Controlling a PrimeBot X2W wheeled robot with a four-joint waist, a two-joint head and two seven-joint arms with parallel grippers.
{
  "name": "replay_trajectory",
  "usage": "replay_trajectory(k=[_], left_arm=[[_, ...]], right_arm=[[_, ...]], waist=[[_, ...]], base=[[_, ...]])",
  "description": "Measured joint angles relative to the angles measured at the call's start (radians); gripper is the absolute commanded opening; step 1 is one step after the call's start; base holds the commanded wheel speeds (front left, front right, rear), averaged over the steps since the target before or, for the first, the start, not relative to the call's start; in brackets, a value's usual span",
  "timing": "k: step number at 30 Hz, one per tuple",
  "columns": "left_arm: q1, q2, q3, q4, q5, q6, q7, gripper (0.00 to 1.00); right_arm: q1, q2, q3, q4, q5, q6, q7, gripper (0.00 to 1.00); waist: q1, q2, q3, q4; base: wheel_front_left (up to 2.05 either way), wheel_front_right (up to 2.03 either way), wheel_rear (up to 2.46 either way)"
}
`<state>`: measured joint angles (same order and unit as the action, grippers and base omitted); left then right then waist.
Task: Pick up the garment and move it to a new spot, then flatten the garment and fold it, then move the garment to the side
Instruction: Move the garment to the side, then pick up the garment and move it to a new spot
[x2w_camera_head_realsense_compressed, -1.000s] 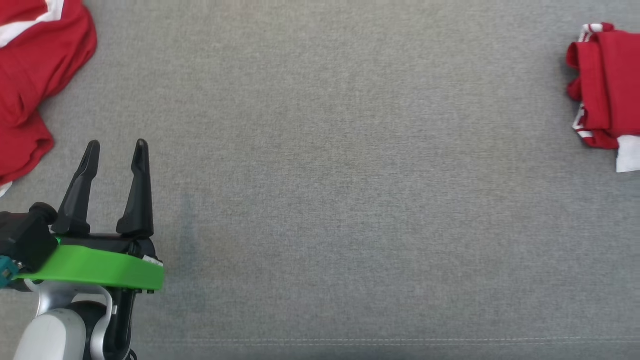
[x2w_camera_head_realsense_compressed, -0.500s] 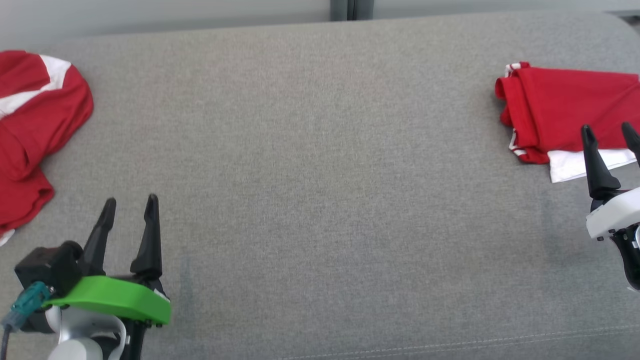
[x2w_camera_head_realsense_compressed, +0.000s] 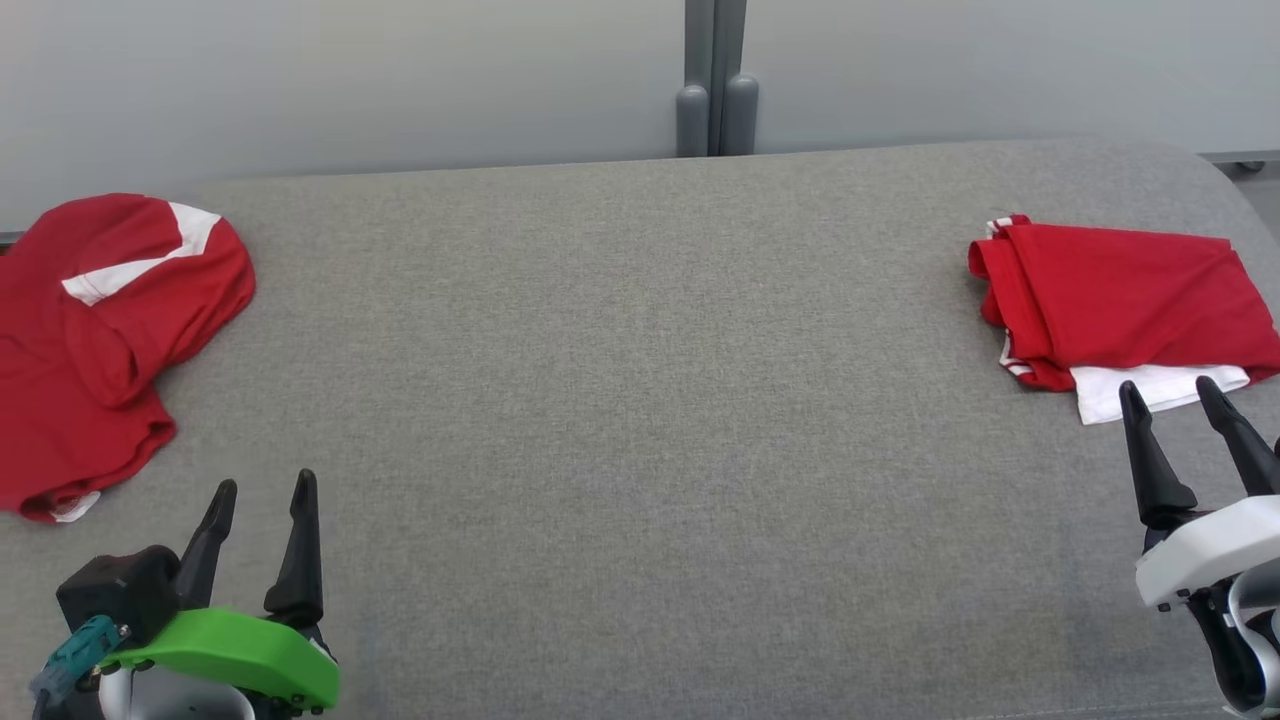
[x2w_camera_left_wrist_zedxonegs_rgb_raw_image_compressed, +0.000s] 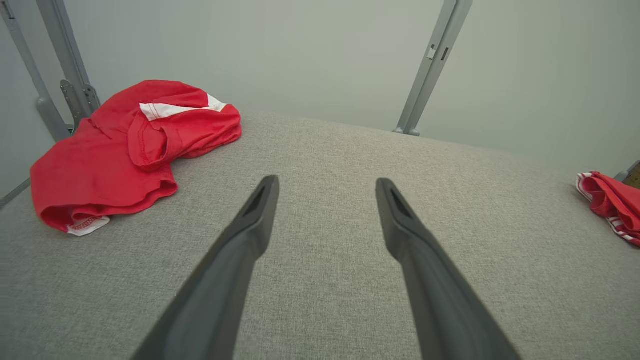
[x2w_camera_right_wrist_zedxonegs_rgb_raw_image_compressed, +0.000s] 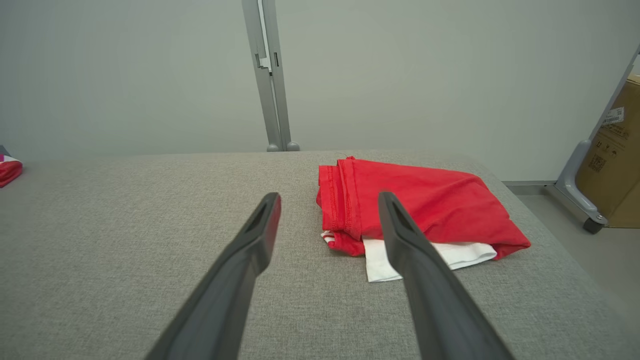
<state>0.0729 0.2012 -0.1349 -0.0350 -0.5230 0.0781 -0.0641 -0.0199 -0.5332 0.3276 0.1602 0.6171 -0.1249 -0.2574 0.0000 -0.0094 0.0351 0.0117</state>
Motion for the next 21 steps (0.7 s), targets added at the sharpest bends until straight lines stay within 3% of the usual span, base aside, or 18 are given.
replay_trajectory(k=[12,21], left_arm=[[0.02,-0.008,0.029,-0.001,-0.002,0.002,-0.035,1.0],[0.077,-0.016,0.1,0.0,-0.014,0.013,-0.077,1.0]], right_arm=[[0.031,0.024,0.022,-0.09,-0.09,0.003,0.0,1.0],[-0.01,0.069,0.122,-0.129,-0.144,0.059,0.0,1.0]], waist=[[0.0,0.0,-0.012,0.104],[0.0,0.0,-0.012,0.217]], base=[[0.0,0.0,0.0],[0.0,0.0,0.0]])
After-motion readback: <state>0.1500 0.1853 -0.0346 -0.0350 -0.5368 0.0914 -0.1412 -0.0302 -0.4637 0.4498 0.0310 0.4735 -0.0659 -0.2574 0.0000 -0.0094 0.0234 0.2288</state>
